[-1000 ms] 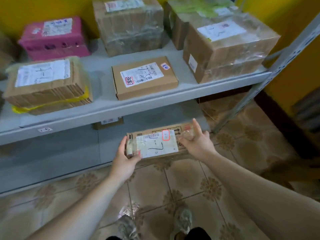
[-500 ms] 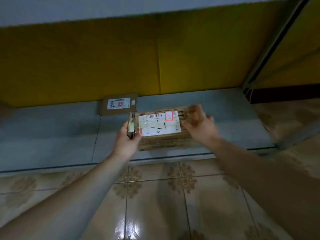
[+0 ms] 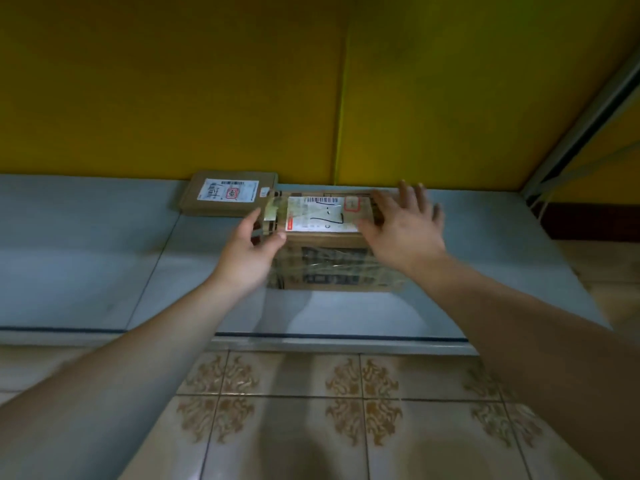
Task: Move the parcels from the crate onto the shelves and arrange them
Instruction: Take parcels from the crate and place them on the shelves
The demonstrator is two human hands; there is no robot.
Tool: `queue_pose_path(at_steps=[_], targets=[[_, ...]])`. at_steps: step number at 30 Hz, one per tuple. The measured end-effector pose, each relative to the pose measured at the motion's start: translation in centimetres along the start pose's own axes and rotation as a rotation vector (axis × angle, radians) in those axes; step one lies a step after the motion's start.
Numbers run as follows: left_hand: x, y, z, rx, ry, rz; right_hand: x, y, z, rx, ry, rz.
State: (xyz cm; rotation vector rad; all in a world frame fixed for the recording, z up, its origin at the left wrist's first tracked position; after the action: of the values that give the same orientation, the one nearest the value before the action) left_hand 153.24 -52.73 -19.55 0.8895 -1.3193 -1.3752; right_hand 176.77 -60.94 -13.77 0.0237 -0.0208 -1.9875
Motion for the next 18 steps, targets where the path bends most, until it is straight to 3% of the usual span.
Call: queue_pose_path(at_steps=[2,4,8,10,18], targets=[[0.1,-1.9,1.0,-0.045,-0.016,0.031,0.0,-3.2,-0.2,0.086,-0.055,0.152],[-0.2,-4.6,2.9,-0.239,0.007,0.057,0.3,-5.1,-1.5,0.185,-0.11,0.237],[-1.4,-11.1,5.4,-0.783,-0.06,0.145,0.5,-5.5,-2.5,0.313,0.025,0.234],[-1.5,-13.3,5.6,-0.935,-0.09,0.185,0.4,-5.6,-2.6,0.319,0.099,0.235],[-1.7,-14.4,5.5,-1.021,-0.023,0.16,-4.4,-5.9,-2.6,0.301,0.179,0.216]])
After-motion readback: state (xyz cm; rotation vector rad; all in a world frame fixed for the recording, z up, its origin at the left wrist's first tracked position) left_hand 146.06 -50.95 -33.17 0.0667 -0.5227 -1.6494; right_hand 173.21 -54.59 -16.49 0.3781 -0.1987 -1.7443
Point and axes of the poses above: each hand's wrist, its own x-axis away from the middle knuckle, its own z-axis out of the back of the hand, y = z × x, the point moved 10 cm from there along -x, towards the middle knuckle, and after that the axes turned 15 degrees about x, right-handed, at the moved point
